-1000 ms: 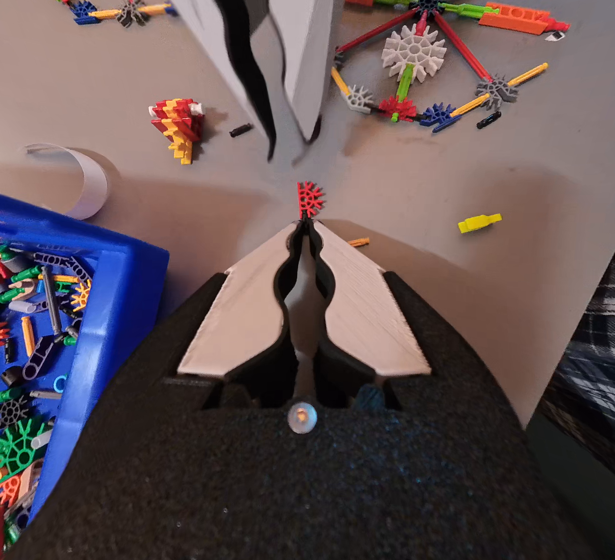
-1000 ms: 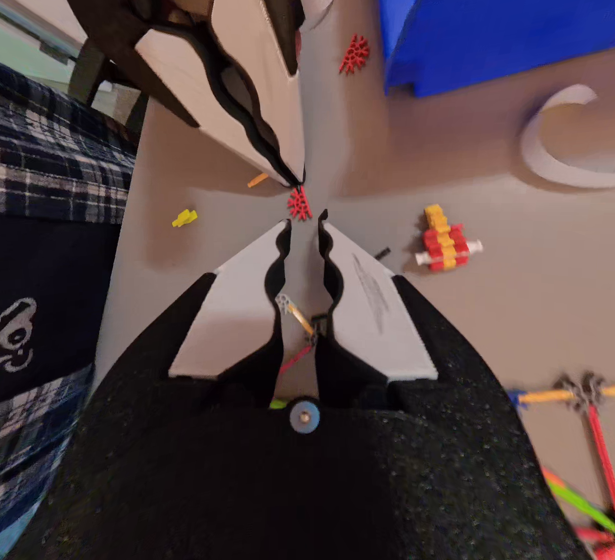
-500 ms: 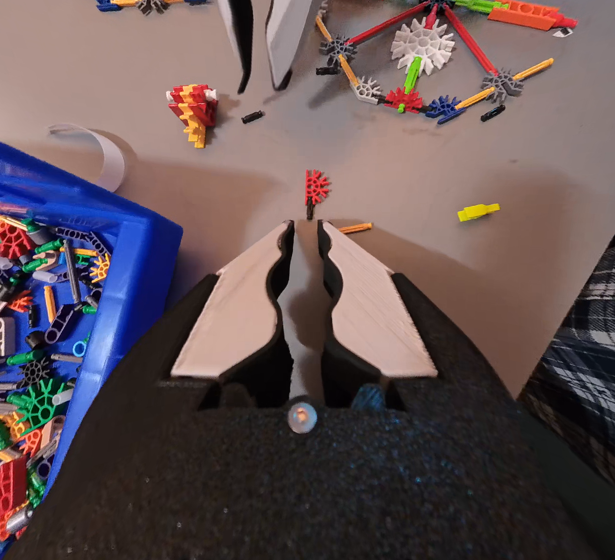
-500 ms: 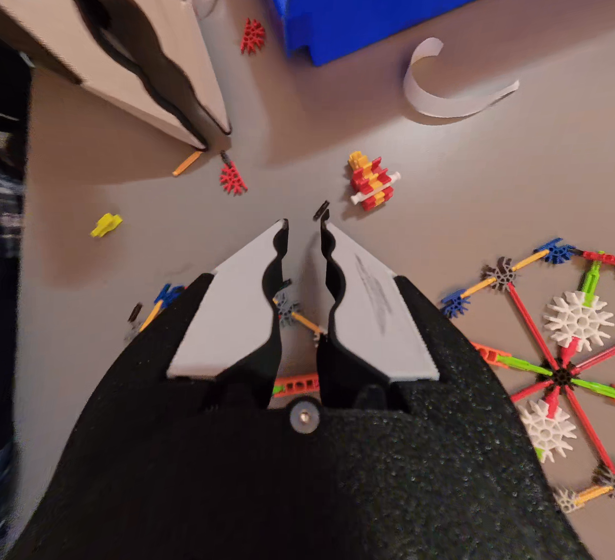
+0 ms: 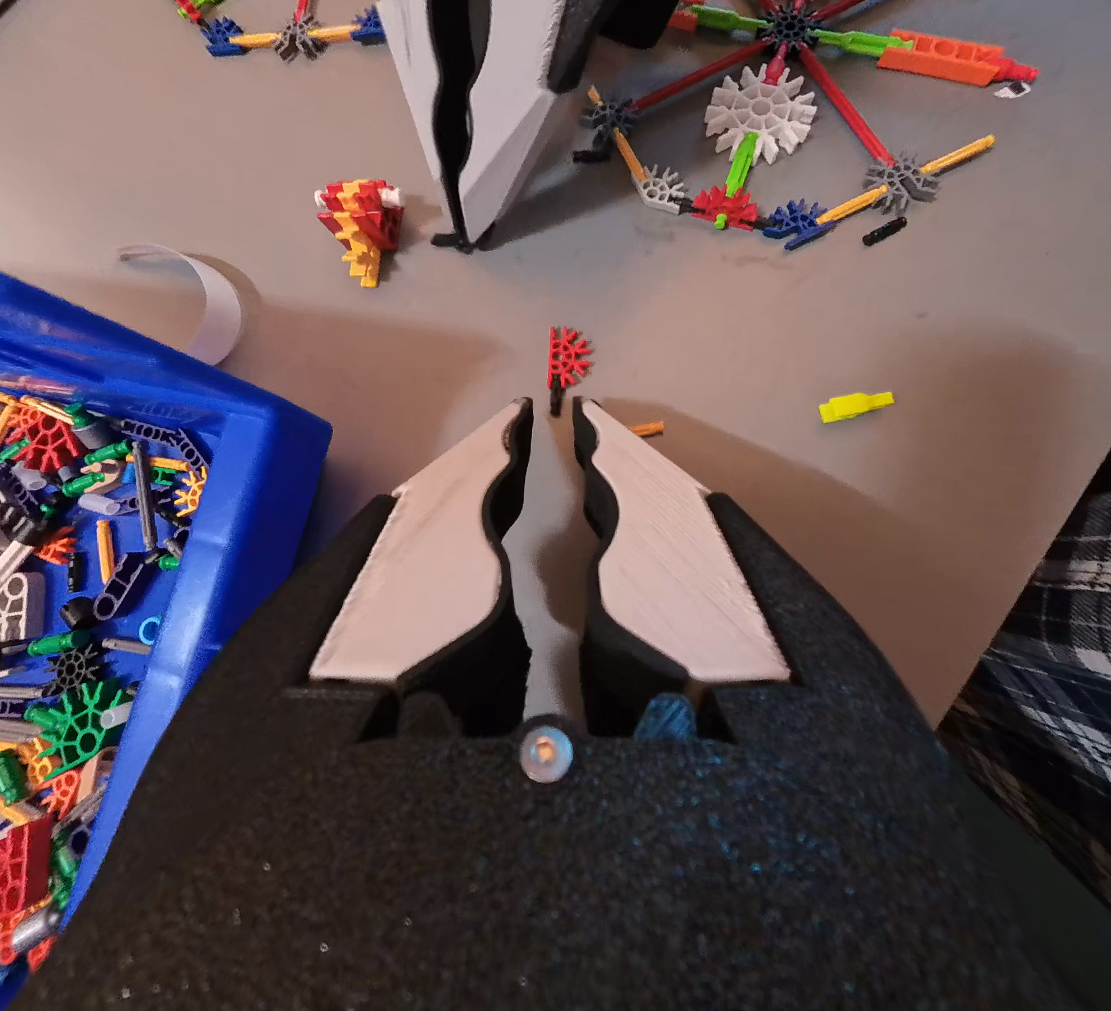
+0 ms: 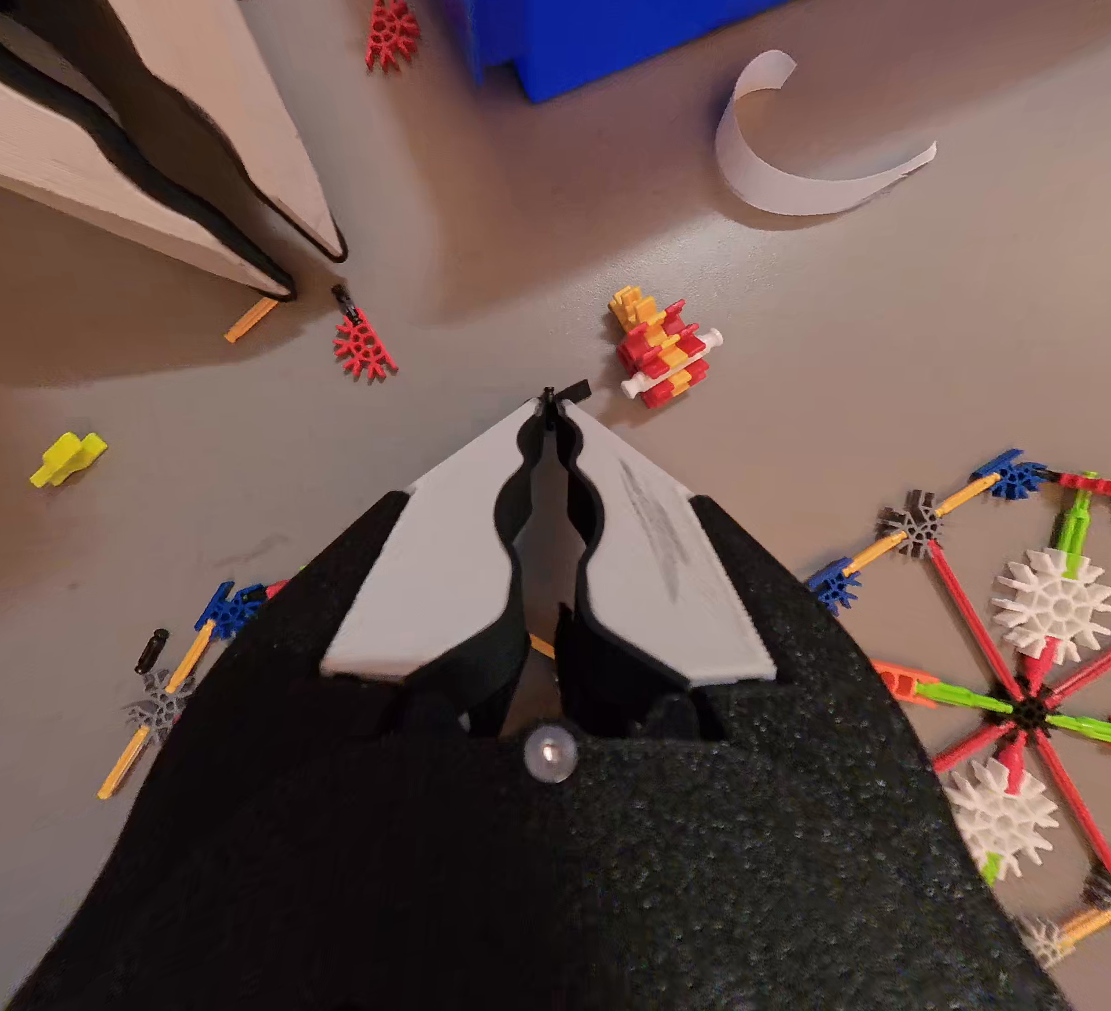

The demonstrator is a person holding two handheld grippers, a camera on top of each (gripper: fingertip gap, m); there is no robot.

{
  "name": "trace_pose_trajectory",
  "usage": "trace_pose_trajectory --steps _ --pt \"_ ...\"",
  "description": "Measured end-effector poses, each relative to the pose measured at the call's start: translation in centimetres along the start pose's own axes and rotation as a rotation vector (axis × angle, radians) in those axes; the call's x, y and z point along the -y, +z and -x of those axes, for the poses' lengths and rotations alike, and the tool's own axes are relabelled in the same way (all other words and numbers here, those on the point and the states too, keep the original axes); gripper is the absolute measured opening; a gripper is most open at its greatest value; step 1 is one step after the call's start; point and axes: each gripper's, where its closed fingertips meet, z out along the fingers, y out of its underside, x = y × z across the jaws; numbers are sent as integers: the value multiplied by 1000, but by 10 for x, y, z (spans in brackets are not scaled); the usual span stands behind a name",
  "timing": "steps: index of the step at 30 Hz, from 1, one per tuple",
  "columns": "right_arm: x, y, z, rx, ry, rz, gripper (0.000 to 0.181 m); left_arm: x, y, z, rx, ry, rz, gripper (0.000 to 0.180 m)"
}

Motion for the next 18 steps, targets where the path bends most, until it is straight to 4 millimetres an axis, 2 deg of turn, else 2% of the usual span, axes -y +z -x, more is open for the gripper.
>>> trace_pose_trajectory --steps 4,9,18 --pt "9 -9 23 103 -123 -50 1 5 4 -1 0 -1 -7 10" --pt "9 -8 49 210 -270 -48 1 5 13 -6 -12 30 24 5" --pt "12 -1 50 220 -368 -14 1 5 15 -6 -31 42 33 2"
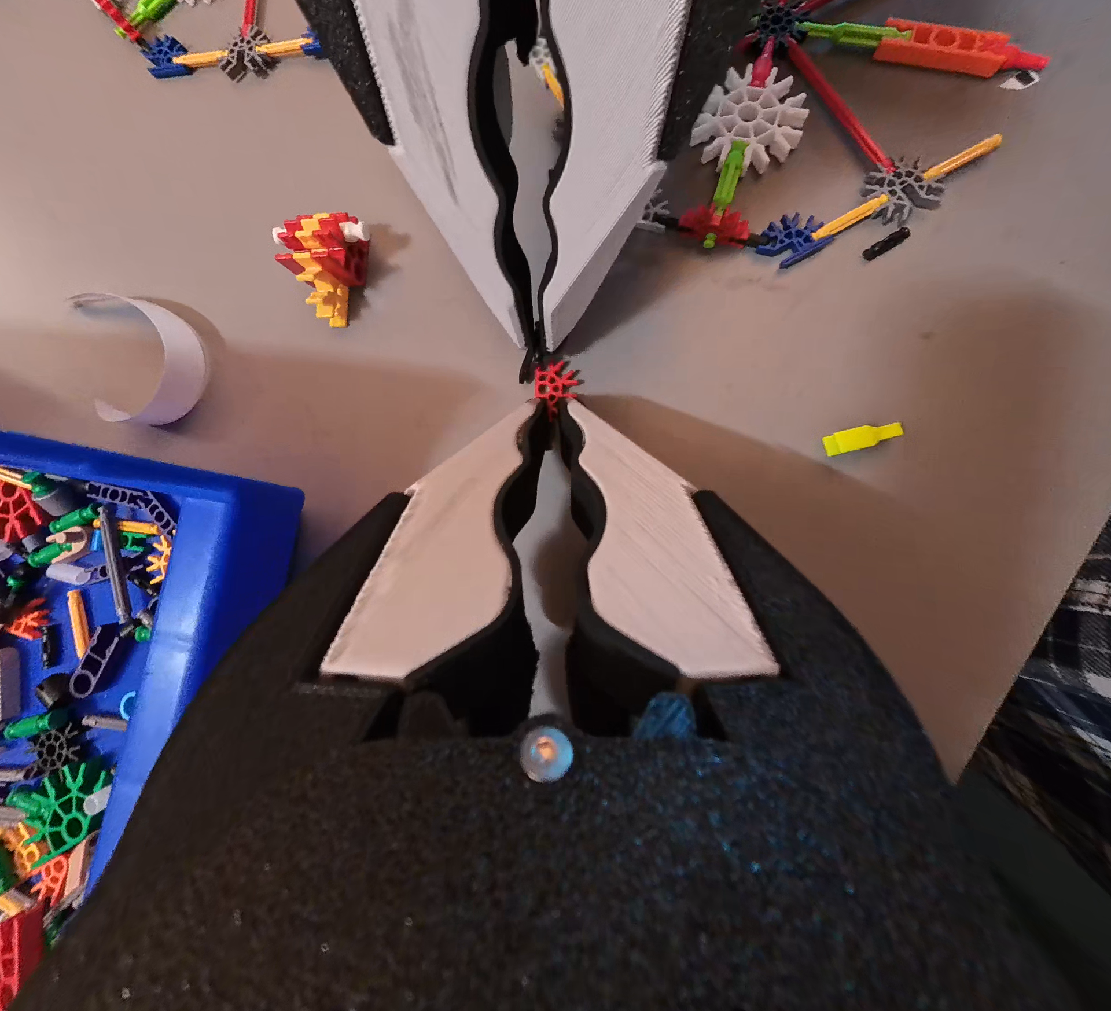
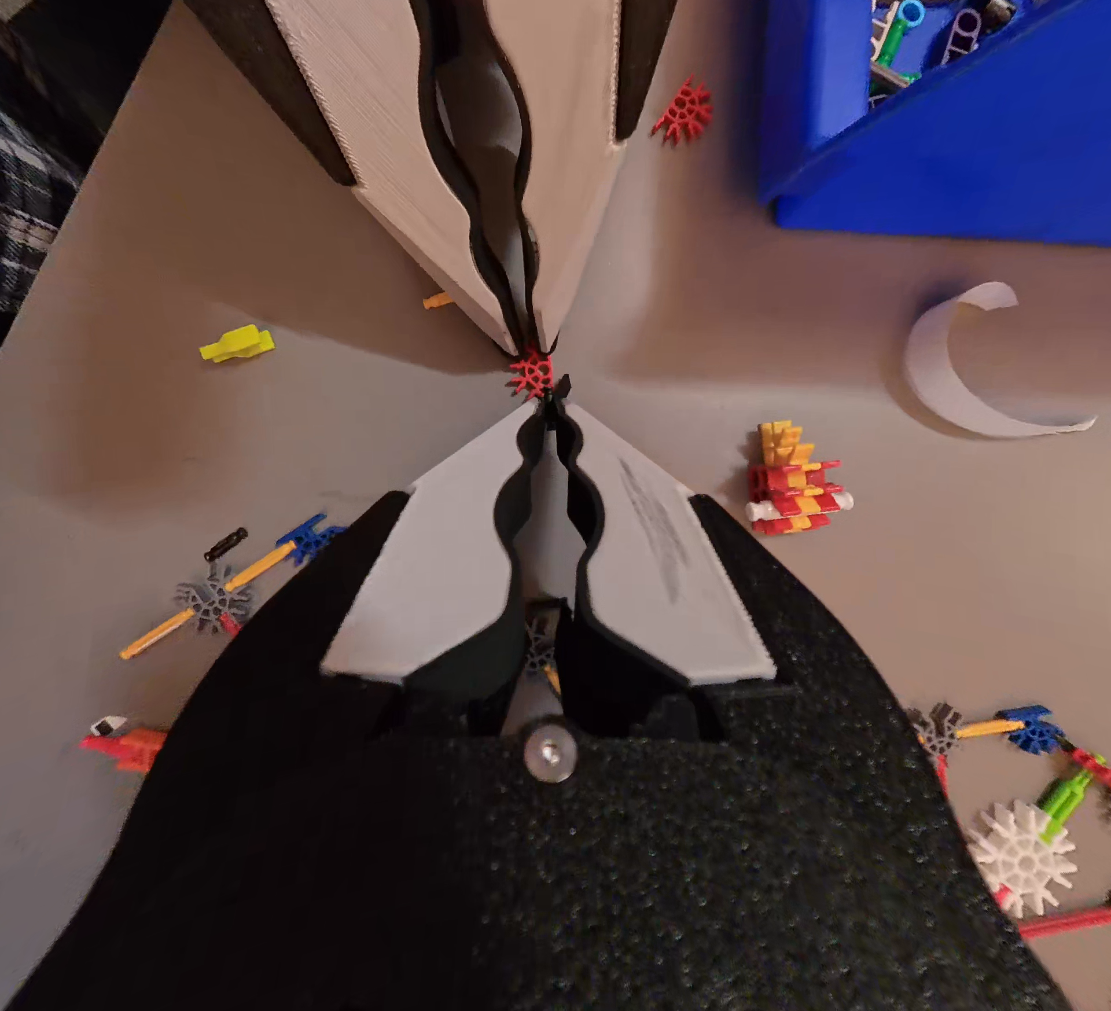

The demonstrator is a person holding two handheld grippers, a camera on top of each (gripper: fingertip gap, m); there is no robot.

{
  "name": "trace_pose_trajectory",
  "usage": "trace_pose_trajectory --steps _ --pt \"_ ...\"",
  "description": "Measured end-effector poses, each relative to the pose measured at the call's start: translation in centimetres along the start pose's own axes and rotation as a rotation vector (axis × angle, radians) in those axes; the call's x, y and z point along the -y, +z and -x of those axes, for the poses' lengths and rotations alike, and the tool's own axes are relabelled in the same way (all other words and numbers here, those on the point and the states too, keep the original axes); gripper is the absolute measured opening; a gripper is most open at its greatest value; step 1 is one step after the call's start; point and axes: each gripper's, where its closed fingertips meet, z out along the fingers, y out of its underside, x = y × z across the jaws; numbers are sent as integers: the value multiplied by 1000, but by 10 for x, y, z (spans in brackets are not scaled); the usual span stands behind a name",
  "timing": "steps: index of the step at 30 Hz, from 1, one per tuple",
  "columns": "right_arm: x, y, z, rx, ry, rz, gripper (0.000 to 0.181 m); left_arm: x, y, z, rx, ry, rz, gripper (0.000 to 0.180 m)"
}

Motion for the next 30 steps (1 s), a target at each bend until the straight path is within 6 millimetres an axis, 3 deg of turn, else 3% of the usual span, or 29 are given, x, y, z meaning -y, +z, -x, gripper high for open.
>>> trace_pose_trajectory --steps 15,21,25,30 --pt "-3 4 3 7 -25 33 2 -2 -3 -2 -26 9 -1 0" --pt "0 -2 1 21 19 8 13 -3 -3 -1 -29 13 2 0" --pt "1 -5 -2 24 45 -8 0 -3 -4 -1 -28 11 0 0" --pt "0 0 1 36 49 3 0 -4 -5 0 -30 16 2 0"
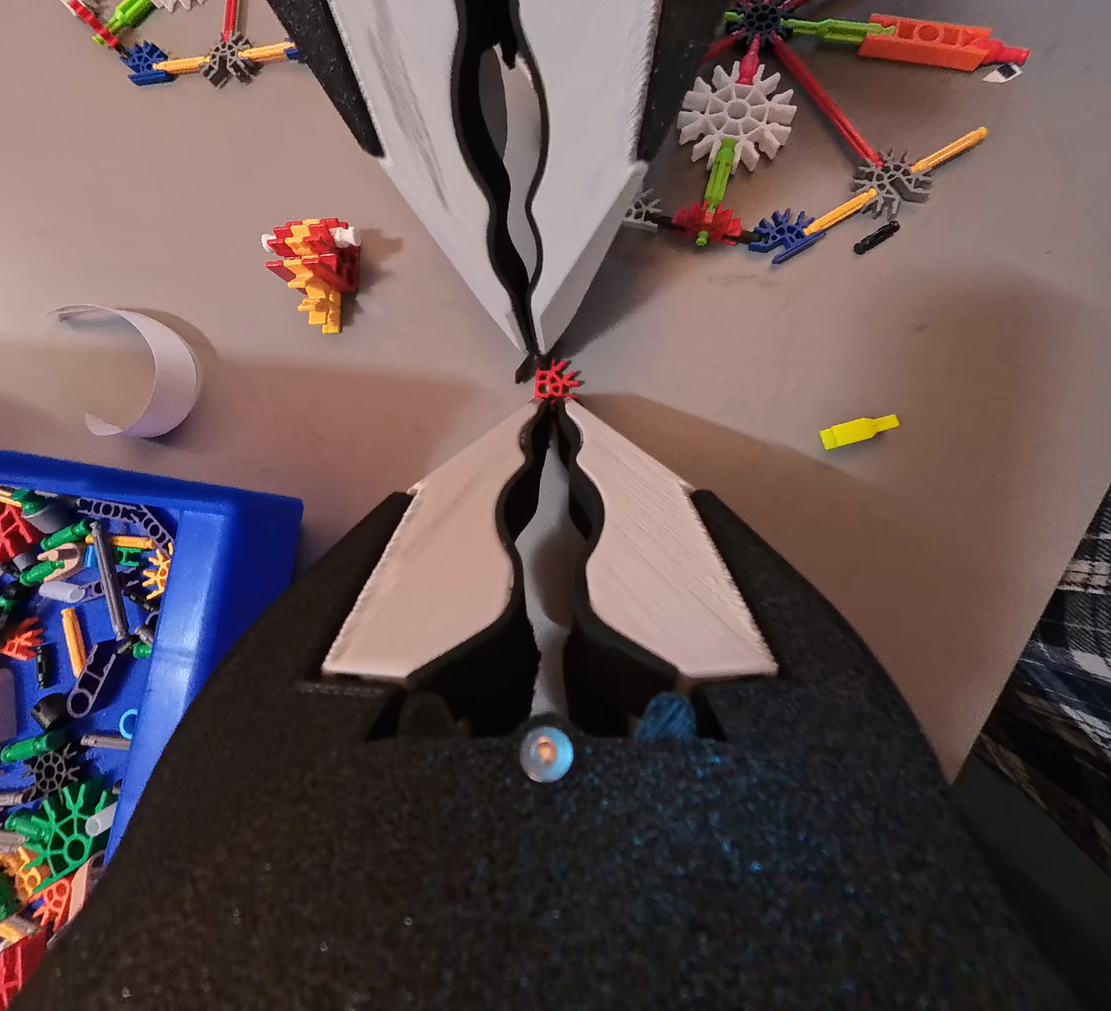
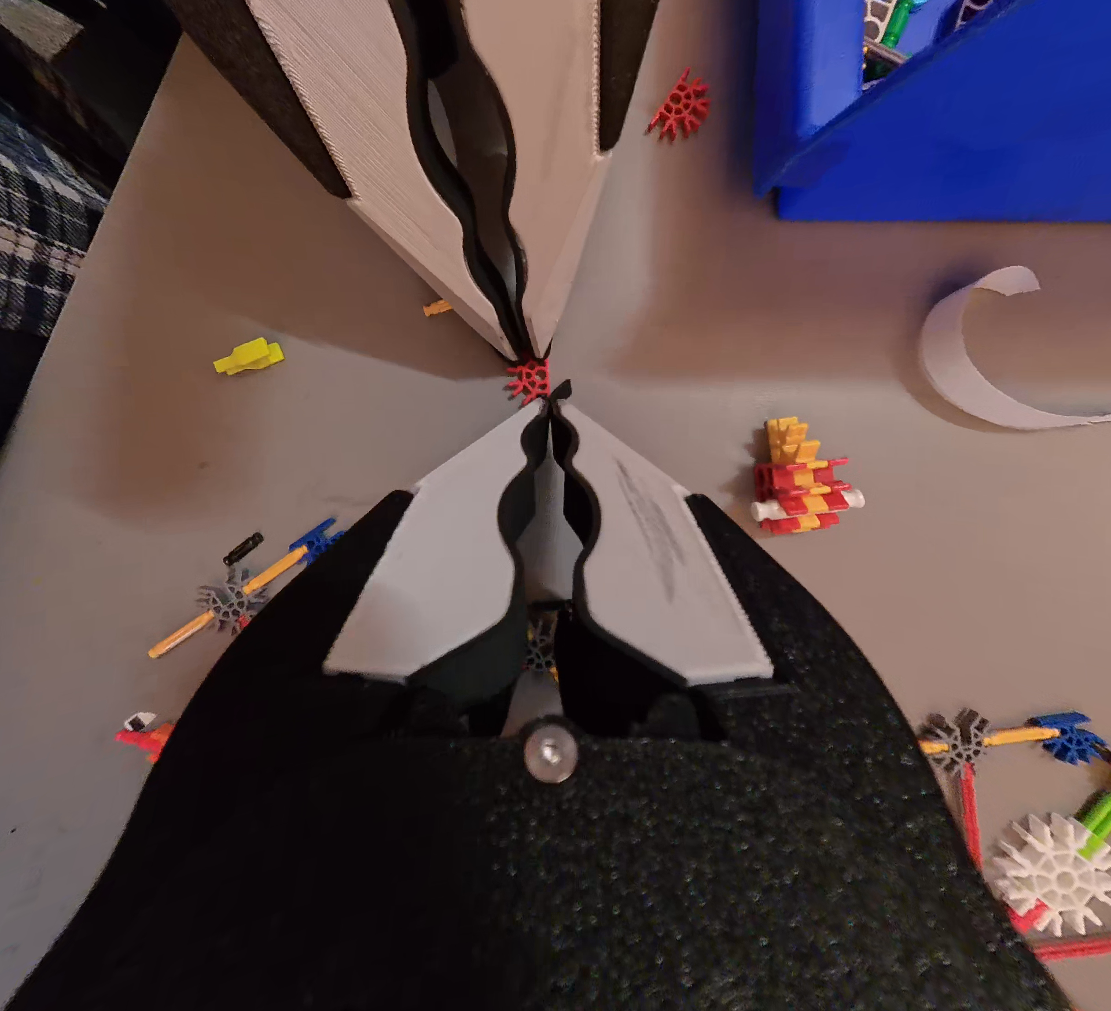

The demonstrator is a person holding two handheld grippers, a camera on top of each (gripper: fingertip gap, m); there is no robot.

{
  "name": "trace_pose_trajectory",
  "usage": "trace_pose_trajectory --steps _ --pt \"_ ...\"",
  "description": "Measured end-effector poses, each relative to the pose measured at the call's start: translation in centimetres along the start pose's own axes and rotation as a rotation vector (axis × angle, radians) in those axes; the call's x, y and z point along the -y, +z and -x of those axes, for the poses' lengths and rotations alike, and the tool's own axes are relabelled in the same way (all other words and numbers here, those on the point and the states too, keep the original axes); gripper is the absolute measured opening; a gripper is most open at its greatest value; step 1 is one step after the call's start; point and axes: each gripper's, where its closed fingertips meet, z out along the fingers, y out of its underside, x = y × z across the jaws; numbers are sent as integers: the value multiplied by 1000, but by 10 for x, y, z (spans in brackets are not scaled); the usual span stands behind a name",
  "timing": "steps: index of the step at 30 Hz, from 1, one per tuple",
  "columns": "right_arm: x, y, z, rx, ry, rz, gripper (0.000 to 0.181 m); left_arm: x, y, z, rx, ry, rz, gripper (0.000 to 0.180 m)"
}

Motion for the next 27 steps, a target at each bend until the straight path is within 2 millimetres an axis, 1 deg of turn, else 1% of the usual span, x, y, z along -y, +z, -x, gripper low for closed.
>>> trace_pose_trajectory --steps 8,13,16,17,18,19,21,24,27 --pt "-3 3 1 4 14 59 0 -1 -1 0 -5 5 -1 0" --pt "-4 5 1 47 59 151 0 -1 -2 1 -14 8 -7 0" --pt "-3 4 0 58 92 148 0 -1 -2 3 -10 3 -10 0" --pt "-2 2 -2 52 126 128 0 -2 -3 6 12 11 -8 0" --pt "-1 -3 -5 39 161 101 0 -2 -3 6 17 6 -11 0" --pt "-3 -9 -9 19 183 87 4 0 -5 5 6 -10 -23 0" --pt "-5 -26 -13 -12 212 48 6 3 -9 8 25 -19 -43 2" --pt "-4 -57 -15 -56 249 -26 6 11 -13 9 31 -32 -74 7" --pt "-6 -93 -16 -128 292 -99 5 6 -9 11 34 -20 -16 21"
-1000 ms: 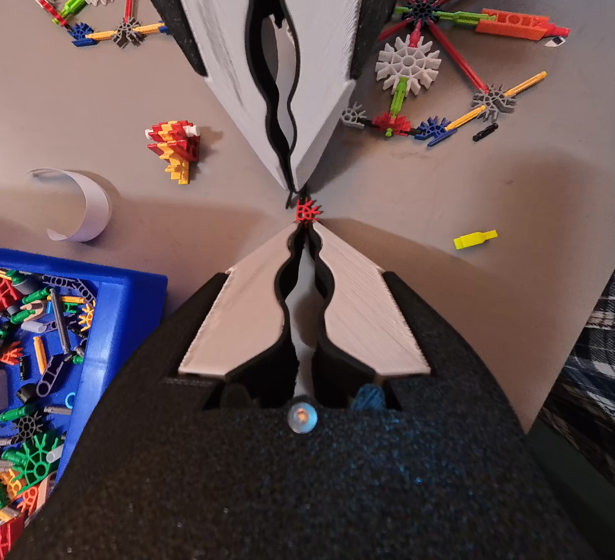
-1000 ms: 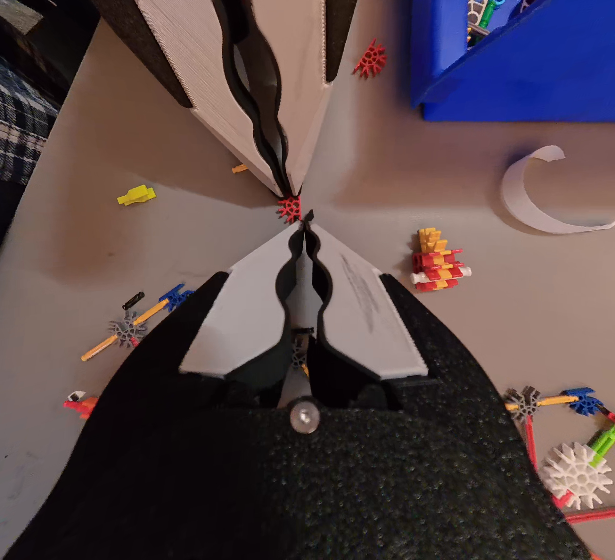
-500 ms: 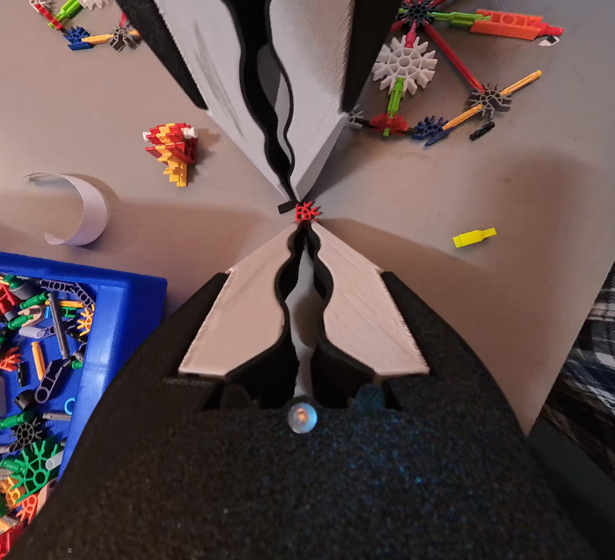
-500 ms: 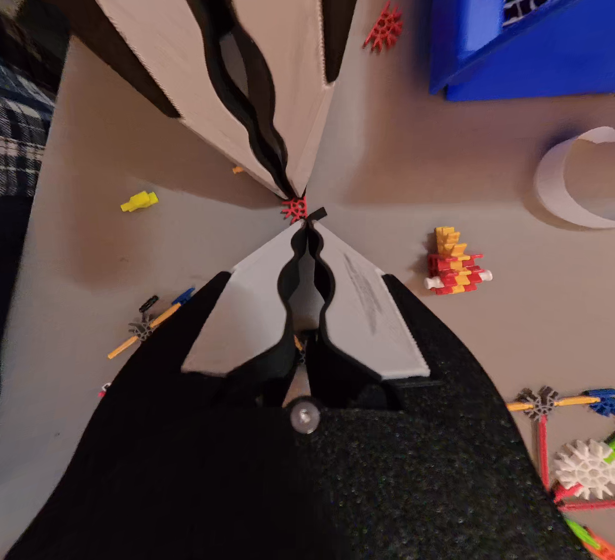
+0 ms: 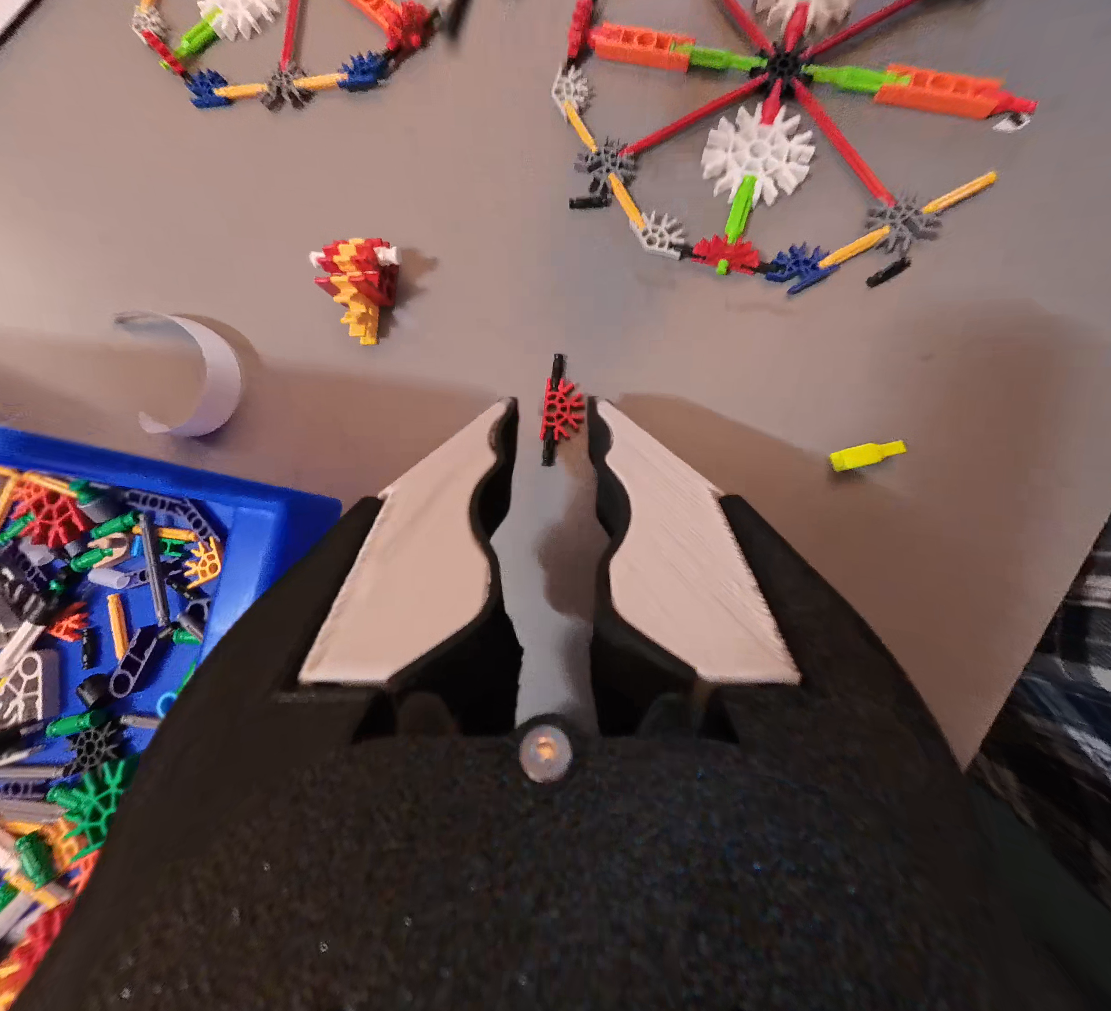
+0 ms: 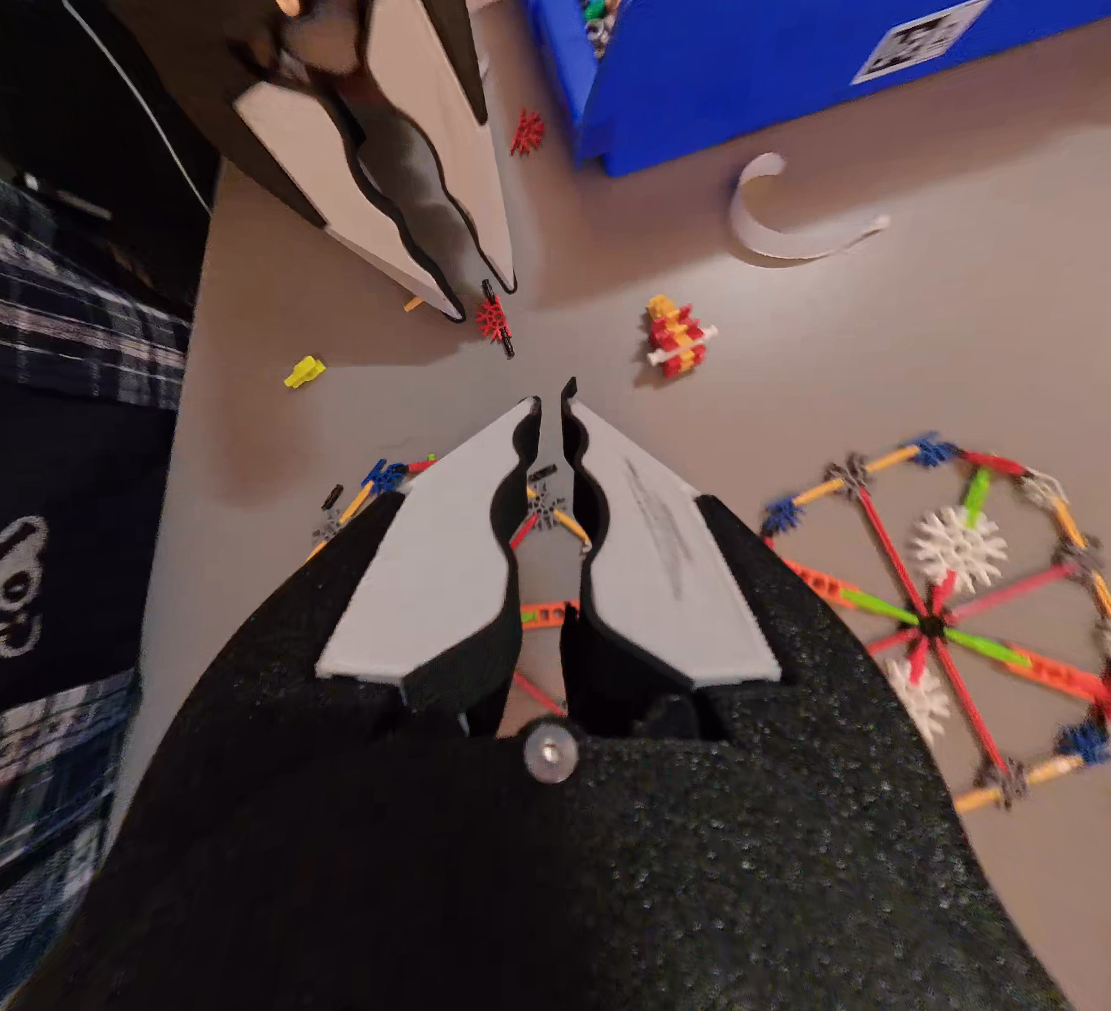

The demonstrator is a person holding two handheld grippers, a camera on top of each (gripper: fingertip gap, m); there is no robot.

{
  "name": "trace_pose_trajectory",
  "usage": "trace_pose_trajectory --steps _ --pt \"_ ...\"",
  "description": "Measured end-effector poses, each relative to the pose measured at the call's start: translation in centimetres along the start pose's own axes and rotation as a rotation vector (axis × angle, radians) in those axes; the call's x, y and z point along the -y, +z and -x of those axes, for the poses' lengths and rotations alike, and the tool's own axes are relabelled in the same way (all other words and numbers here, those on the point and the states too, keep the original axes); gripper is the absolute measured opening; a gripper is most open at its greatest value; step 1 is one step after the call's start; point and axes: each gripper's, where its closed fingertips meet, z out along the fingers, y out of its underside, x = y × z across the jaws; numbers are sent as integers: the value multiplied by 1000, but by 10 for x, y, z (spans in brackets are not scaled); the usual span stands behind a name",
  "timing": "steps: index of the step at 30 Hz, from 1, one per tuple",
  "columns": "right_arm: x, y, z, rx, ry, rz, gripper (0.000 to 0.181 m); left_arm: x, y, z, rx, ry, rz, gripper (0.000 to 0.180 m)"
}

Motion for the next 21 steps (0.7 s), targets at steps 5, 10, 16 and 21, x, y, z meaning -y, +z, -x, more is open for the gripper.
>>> trace_pose_trajectory --steps 5,10,16,21 --pt "-11 -56 -5 -119 92 -116 4 -5 11 -9 -51 3 48 13" --pt "-39 -86 1 -200 180 -164 0 -3 12 -9 -53 13 36 12" --pt "-76 -95 23 -247 264 -162 2 20 9 -17 -61 84 1 12" --pt "-81 -91 43 -282 287 -204 11 69 15 -48 -135 232 -78 12"
